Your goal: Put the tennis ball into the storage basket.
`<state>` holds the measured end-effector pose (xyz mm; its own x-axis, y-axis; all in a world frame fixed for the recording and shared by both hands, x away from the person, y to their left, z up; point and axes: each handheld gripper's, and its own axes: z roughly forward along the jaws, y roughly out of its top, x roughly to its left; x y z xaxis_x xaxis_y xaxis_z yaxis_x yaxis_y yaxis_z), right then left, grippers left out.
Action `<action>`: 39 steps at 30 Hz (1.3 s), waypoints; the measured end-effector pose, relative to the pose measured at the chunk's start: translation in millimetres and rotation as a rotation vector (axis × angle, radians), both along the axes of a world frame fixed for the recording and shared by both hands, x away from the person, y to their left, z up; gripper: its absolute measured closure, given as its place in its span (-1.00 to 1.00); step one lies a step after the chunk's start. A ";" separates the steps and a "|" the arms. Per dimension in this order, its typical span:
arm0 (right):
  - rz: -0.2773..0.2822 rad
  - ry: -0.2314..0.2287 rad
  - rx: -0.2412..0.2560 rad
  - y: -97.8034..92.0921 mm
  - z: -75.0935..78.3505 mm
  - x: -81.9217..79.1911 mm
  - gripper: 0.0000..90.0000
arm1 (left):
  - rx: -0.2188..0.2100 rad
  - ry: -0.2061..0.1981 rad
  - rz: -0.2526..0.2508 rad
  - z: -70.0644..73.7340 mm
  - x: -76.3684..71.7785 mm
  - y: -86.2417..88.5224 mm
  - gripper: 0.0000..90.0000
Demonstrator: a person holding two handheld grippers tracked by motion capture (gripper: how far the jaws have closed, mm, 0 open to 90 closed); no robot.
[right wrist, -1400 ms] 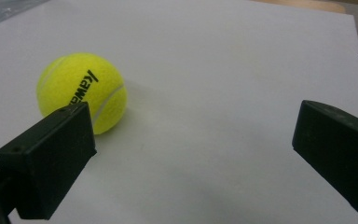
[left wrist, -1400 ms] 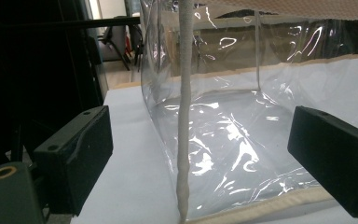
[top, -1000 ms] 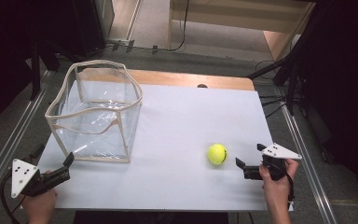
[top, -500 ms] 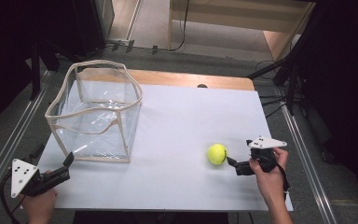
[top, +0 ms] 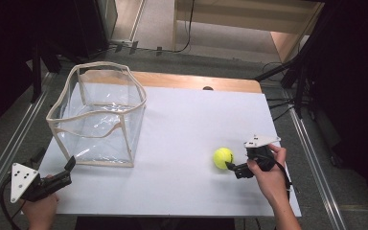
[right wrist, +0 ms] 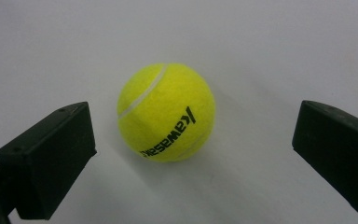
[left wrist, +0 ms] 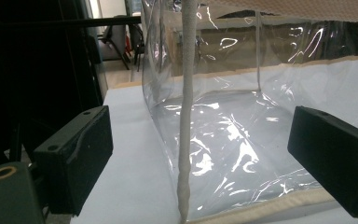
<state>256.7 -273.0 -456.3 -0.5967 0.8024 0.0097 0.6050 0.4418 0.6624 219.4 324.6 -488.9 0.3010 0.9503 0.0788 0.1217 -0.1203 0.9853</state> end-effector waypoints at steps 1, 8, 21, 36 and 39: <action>0.004 0.008 -0.003 1.3 0.3 0.5 -1.00 | 0.000 0.000 0.000 0.0 0.0 0.0 -0.85; 0.045 0.046 -0.037 9.8 -1.6 7.4 -1.00 | 0.001 0.000 0.000 0.0 0.2 0.1 -0.85; 0.071 0.153 -0.097 26.8 -10.2 20.0 -1.00 | 0.004 0.000 0.000 0.1 0.2 0.0 -0.85; 0.091 0.236 -0.153 39.2 -18.2 31.6 -1.00 | 0.000 0.000 -0.001 0.0 0.4 0.2 -0.85; 0.090 0.245 -0.170 40.4 -18.7 33.9 -1.00 | -0.001 0.000 -0.001 0.0 0.4 0.1 -0.85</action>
<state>290.6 -232.7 -474.9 -0.6622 0.7487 0.0324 0.6907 0.5929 0.4140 219.8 324.7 -488.9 0.3016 0.9503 0.0776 0.1214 -0.1190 0.9854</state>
